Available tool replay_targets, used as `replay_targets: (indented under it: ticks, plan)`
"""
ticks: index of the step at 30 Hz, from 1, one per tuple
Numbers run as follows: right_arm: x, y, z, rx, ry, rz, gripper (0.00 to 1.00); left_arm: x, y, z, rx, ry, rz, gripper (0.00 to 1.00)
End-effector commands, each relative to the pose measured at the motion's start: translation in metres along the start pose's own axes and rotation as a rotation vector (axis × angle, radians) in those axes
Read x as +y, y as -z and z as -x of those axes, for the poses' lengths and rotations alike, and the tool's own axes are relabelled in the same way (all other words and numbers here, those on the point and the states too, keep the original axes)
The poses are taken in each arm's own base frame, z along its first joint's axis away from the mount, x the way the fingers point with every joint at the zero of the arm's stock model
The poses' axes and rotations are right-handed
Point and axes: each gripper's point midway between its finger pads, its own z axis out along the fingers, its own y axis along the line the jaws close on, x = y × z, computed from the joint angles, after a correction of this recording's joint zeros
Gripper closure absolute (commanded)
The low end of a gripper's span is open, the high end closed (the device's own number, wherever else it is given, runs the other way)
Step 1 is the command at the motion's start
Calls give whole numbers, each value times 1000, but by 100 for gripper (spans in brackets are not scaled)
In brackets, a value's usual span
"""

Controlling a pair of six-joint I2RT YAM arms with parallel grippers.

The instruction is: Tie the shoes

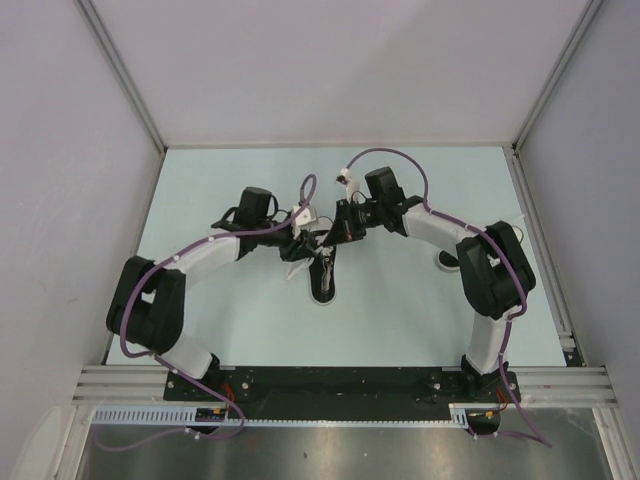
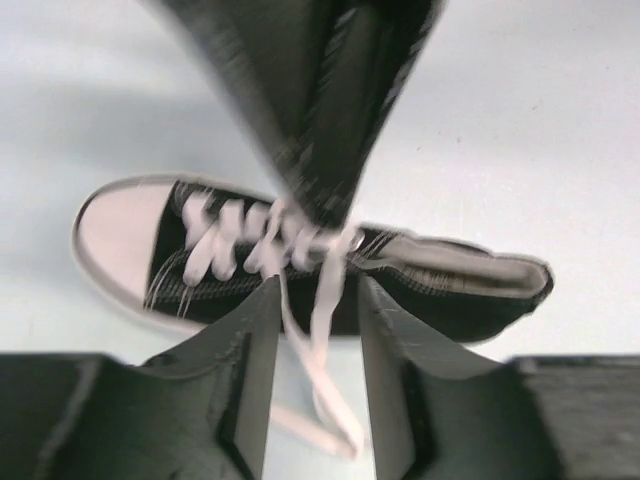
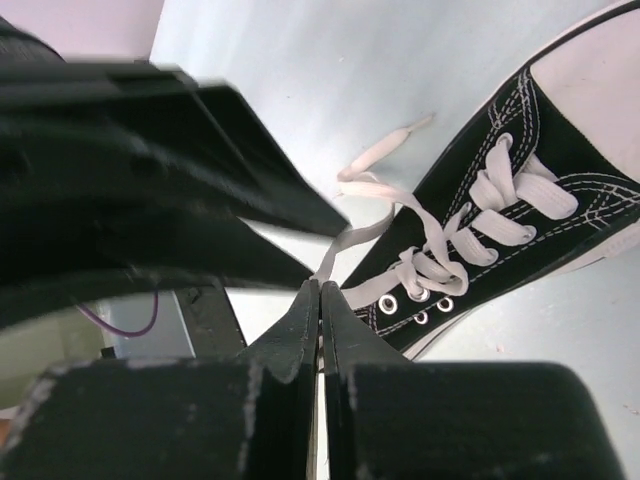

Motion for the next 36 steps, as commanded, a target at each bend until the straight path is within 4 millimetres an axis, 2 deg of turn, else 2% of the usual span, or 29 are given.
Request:
replay_targets:
  ticks: [1, 2, 4, 5, 9, 13, 15, 19, 28, 36]
  plan:
    - [3, 2, 0, -1, 79, -14, 100, 19, 42, 21, -34, 3, 83, 56]
    - [3, 4, -1, 3, 85, -17, 100, 29, 51, 10, -3, 25, 131, 55]
    - [4, 4, -2, 8, 110, -21, 100, 31, 59, -7, 52, 55, 147, 55]
    - [4, 6, -2, 8, 112, -23, 100, 38, 62, -23, 113, 73, 185, 55]
    - [5, 6, -6, 22, 134, -25, 100, 34, 58, -54, 223, 142, 155, 55]
    - [5, 6, -8, 28, 135, -27, 100, 30, 49, -58, 217, 191, 111, 54]
    - [5, 6, -7, 27, 135, -27, 100, 18, 44, -54, 187, 188, 42, 54]
    - [4, 5, -8, 28, 134, -27, 100, 2, 34, -61, 222, 135, -20, 54]
    - [3, 5, -7, 27, 121, -26, 100, -1, 16, -70, 275, 110, -28, 57]
    - [0, 5, -5, 21, 113, -22, 100, 3, 11, -78, 311, 97, -7, 71]
